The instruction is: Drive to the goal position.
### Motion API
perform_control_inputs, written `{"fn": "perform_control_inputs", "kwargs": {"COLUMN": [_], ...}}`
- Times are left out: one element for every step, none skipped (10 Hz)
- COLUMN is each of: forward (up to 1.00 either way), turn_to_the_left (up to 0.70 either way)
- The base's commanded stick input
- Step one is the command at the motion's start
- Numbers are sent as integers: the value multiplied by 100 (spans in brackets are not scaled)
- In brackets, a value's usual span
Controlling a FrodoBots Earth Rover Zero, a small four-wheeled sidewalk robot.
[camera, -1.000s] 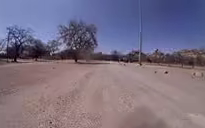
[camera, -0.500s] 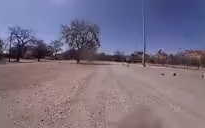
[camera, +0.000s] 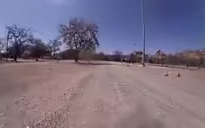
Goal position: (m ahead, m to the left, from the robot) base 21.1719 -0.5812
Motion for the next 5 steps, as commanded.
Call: {"fn": "perform_control_inputs", "kwargs": {"forward": [100, 100, 100, 100, 100], "turn_to_the_left": [0, 0, 0, 0, 0]}}
